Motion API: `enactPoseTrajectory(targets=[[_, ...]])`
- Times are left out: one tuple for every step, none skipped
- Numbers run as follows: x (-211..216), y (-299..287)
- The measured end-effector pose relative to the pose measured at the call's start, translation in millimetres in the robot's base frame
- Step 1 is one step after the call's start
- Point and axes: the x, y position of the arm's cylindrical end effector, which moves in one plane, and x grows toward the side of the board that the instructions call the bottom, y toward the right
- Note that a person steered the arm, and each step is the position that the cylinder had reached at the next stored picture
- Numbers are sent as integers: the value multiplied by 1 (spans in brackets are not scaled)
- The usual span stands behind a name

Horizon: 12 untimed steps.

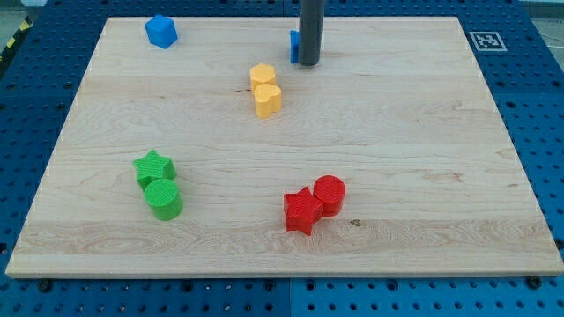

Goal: Push the triangle towards top center

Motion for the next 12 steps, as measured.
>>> enactPoseTrajectory(targets=[[-11, -7], [16, -11], [6, -38], [-16, -42], [-10, -42], [3, -20], [15, -13], [15, -13], [28, -13], [62, -11], [76, -11], [121, -2]])
